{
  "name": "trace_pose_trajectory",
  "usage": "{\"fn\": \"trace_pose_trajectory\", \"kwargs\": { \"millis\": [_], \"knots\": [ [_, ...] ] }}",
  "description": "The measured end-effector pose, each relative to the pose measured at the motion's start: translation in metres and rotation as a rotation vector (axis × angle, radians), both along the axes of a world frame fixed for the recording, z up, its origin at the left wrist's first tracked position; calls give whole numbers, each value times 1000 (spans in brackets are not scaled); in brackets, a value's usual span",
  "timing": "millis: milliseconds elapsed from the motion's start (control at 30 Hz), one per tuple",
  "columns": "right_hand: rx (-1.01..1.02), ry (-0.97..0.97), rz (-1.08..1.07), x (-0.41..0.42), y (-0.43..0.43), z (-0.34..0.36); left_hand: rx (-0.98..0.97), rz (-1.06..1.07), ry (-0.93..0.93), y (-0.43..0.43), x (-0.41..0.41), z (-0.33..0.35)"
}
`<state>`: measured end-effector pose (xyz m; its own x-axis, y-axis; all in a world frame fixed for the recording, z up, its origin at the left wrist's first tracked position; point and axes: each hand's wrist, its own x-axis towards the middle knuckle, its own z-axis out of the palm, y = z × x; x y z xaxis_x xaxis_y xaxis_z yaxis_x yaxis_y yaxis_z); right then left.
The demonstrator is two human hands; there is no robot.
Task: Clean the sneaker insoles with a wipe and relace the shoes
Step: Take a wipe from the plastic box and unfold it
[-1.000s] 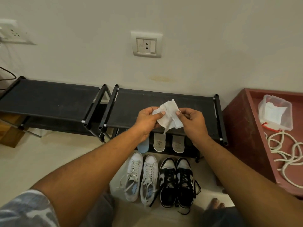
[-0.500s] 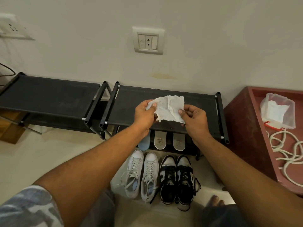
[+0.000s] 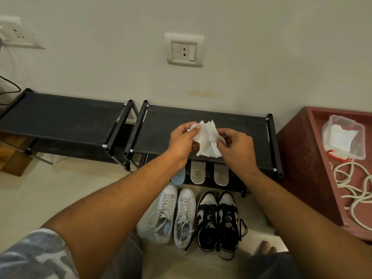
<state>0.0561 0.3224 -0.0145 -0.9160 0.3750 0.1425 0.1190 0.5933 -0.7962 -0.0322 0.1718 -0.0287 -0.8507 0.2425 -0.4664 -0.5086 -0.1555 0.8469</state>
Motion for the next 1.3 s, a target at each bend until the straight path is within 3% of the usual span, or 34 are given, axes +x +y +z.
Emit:
{"fn": "trace_pose_trajectory", "kwargs": {
  "millis": [100,233,400,533,633,733,833,900,1300],
  "knots": [
    [-4,26,79,1,-8,1,44,-6,-21,3,4,12],
    [-173,14,51,0,-12,1,79,-20,21,5,9,20],
    [-531,-18,-19,0,-11,9,-93,-108,302,7,21,26],
    [-674,-65,-107,-4,-6,3,-208,-269,592,3,27,15],
    [-805,-80,-205,-7,-3,2,-291,-178,689,1,27,14],
    [-936,-67,-227,-8,0,5,-368,-93,600,0,20,10],
    [-1013,-57,-206,-8,2,8,-352,-237,278,-1,18,10],
    [-1020,-45,-200,-8,2,8,-275,-325,168,-1,19,8],
    [-809,-8,-209,-9,13,5,-69,-338,63,0,17,14]
  ]
}}
